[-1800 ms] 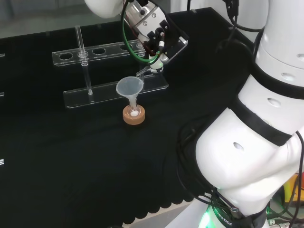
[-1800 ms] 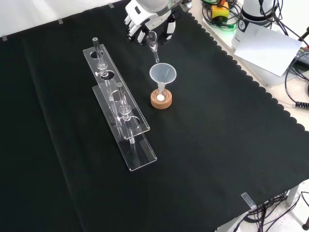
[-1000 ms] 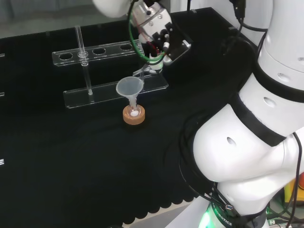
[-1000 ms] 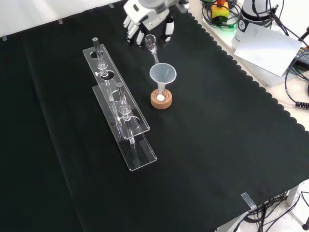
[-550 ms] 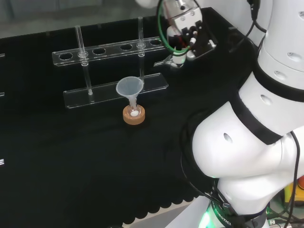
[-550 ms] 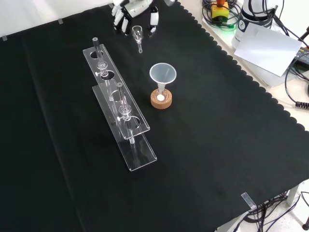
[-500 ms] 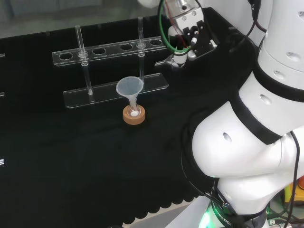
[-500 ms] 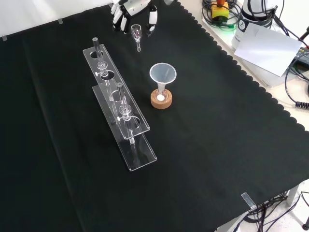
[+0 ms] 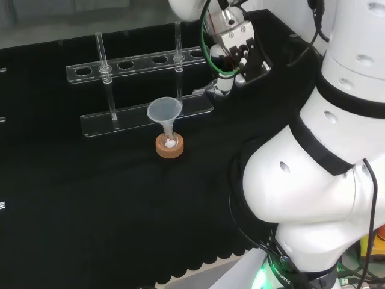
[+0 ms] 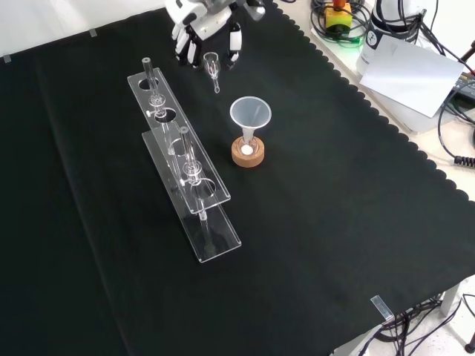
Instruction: Put the weighing funnel back on the table.
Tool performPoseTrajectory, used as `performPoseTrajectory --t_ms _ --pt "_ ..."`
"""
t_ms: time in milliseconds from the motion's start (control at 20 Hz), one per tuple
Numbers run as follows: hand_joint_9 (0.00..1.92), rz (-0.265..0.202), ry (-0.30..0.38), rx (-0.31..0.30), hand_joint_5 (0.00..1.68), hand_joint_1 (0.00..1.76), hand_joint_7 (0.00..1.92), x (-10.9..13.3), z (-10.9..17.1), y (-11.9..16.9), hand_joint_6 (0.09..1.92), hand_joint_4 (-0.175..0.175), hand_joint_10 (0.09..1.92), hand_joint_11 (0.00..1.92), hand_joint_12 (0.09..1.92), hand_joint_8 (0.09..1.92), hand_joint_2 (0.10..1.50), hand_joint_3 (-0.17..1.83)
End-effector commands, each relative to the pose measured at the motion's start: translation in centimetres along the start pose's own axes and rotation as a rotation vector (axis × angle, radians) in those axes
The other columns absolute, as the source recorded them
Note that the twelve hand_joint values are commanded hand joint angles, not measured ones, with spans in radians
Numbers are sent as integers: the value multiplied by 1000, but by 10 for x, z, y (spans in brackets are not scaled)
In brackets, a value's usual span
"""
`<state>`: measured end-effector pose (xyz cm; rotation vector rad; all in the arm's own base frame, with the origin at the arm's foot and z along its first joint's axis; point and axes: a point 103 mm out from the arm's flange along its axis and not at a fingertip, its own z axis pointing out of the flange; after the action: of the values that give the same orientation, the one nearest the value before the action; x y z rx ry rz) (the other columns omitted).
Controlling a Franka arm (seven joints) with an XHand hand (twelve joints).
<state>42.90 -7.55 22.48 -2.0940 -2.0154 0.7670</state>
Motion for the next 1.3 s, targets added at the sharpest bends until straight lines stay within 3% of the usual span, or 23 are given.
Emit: performPoseTrajectory --t_ms 50,500,900,1300 --pt "755 10 53 56 1175 1096 511 -20 50 31 820 175 521 621 1233 653 720 603" --pt "757 7 64 60 1173 1096 512 -20 58 40 822 175 521 625 1232 652 721 603" --pt "760 -11 89 54 1172 1096 518 -20 92 61 825 175 521 626 1230 654 721 603" --pt "762 -15 94 40 1171 1096 524 -14 100 66 827 175 521 628 1229 655 722 603"
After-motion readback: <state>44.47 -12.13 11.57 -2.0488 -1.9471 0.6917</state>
